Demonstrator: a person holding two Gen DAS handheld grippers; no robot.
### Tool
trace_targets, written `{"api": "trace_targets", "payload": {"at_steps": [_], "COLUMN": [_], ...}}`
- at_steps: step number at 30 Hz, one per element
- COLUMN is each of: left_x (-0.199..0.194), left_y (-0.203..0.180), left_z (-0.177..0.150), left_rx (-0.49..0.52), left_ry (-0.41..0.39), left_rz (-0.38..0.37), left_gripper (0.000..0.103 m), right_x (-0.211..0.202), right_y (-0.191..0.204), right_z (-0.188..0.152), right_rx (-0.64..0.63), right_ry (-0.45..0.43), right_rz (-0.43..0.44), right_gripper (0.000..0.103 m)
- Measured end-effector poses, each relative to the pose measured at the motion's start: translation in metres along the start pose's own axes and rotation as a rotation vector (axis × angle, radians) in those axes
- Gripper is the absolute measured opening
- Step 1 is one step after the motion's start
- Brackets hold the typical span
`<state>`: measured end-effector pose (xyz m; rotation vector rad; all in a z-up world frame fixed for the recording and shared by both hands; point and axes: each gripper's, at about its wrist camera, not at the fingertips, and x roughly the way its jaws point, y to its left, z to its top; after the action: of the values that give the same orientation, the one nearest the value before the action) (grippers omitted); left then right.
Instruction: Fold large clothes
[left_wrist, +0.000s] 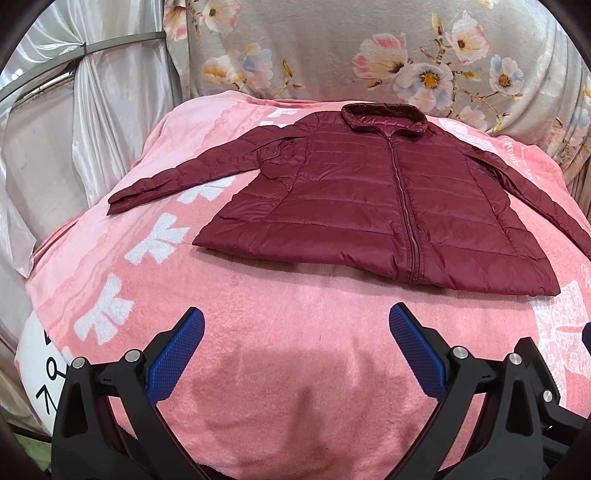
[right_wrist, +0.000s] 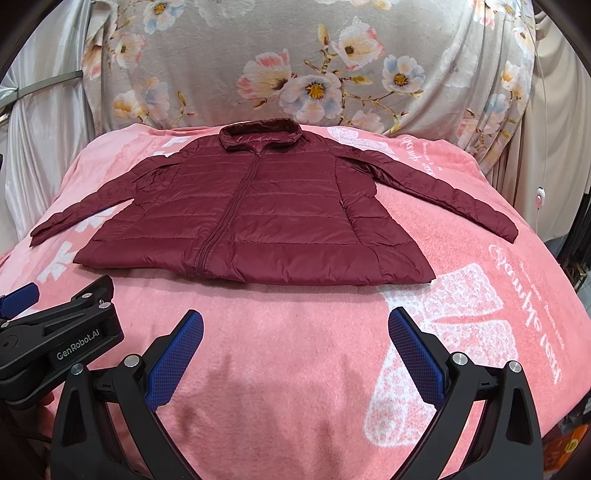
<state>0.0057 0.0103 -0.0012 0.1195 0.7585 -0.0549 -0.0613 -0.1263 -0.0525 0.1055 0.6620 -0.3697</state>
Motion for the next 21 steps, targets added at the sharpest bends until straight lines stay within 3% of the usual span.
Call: {"api": "trace_targets", "payload": {"at_steps": [21], "left_x": [0.0001], "left_y": [0.0001], "left_z": [0.0003], "left_rx": [-0.001], "left_ry": [0.001], "left_rz": [-0.002], "left_gripper": [0.097], "right_x": [-0.0001], "right_y": [0.0013], "right_z": [0.0000], "right_rx": [0.002], "right_ry": [0.002], "right_rz": [0.002], "right_gripper": [0.098]}}
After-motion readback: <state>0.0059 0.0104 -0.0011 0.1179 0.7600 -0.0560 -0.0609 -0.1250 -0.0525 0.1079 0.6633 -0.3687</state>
